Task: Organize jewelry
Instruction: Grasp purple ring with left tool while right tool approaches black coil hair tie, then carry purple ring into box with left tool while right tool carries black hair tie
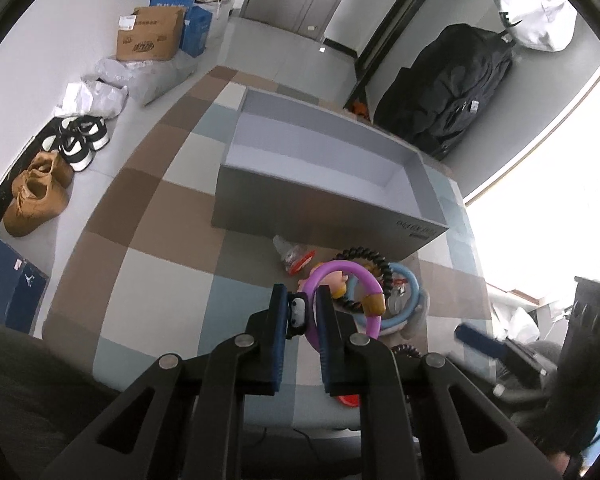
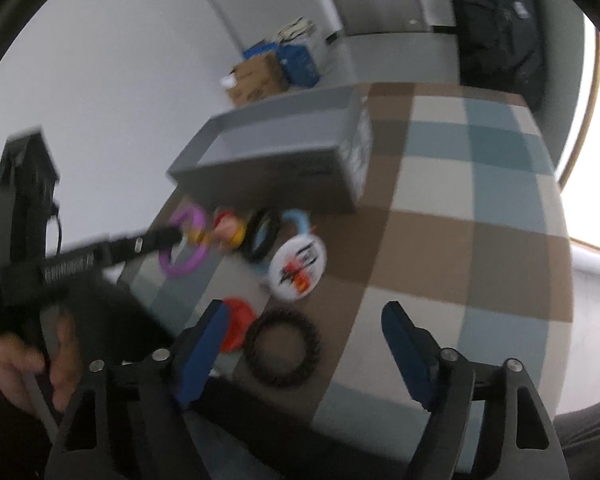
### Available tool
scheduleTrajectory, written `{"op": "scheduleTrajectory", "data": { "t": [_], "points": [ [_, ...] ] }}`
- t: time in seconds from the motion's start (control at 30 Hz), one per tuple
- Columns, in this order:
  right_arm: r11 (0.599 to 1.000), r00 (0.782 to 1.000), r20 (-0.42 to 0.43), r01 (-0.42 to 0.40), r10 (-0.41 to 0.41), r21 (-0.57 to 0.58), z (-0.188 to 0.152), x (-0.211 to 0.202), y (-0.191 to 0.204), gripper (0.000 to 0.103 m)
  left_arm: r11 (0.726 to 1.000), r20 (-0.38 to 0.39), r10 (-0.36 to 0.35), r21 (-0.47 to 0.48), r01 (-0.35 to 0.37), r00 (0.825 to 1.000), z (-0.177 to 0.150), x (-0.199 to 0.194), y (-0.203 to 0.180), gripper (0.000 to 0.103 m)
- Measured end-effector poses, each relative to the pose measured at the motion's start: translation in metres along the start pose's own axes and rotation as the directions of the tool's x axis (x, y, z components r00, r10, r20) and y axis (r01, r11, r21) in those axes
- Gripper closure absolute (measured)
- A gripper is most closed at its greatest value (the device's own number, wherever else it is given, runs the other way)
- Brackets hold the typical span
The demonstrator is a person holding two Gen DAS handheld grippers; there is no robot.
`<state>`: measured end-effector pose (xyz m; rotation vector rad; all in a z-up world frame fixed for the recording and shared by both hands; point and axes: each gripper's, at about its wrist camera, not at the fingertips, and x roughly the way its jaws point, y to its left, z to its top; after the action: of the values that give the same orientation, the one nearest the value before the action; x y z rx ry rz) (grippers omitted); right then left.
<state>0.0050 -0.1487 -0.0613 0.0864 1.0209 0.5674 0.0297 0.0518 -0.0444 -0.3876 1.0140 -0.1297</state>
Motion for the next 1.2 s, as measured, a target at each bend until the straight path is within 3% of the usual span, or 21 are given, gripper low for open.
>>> {"op": "scheduleTrajectory", "data": {
  "t": [0.27,0.33,0.47,0.57,0.6,0.67,0.97,1.2],
  "points": [
    [0.976,0.995,-0.042,0.075,-0.085,-0.202,-0.016,0.013,0.035,0.03,1.0,0.029,-0.023,-0.007,0.023,0.999,0.003,-0.005,0.0,0.093],
    [0.969,0.992,-0.054,0.098,-0.113,-0.229,-0.018,0.017,0.039,0.037,1.0,0.034,-0.028,-0.008,0.028,0.999,0.003,-0.007,0.0,0.093],
    [0.955,0.982,-0.08,0.143,-0.169,-0.259,-0.024,0.026,0.041,0.039,0.999,0.041,-0.037,-0.009,0.037,0.999,0.003,-0.008,-0.001,0.093],
    [0.929,0.973,-0.068,0.189,-0.221,-0.319,-0.029,0.027,0.052,0.05,0.999,0.039,-0.04,-0.009,0.04,0.998,0.002,-0.008,-0.002,0.093],
    [0.927,0.975,-0.063,0.181,-0.213,-0.329,-0.03,0.027,0.054,0.055,0.999,0.039,-0.041,-0.008,0.042,0.998,0.002,-0.008,-0.003,0.093],
    [0.921,0.973,-0.055,0.193,-0.224,-0.339,-0.03,0.026,0.056,0.056,0.999,0.043,-0.04,-0.007,0.041,0.998,0.003,-0.008,-0.004,0.093],
    [0.969,0.989,-0.029,0.138,-0.147,-0.206,-0.019,0.005,0.035,0.059,0.999,0.042,-0.035,-0.02,0.035,0.999,0.002,-0.008,-0.003,0.093],
    [0.998,0.999,-0.021,0.039,-0.04,-0.056,-0.01,-0.01,0.012,0.059,0.999,0.051,-0.028,-0.019,0.029,0.998,0.003,-0.009,-0.007,0.093]
  ]
}}
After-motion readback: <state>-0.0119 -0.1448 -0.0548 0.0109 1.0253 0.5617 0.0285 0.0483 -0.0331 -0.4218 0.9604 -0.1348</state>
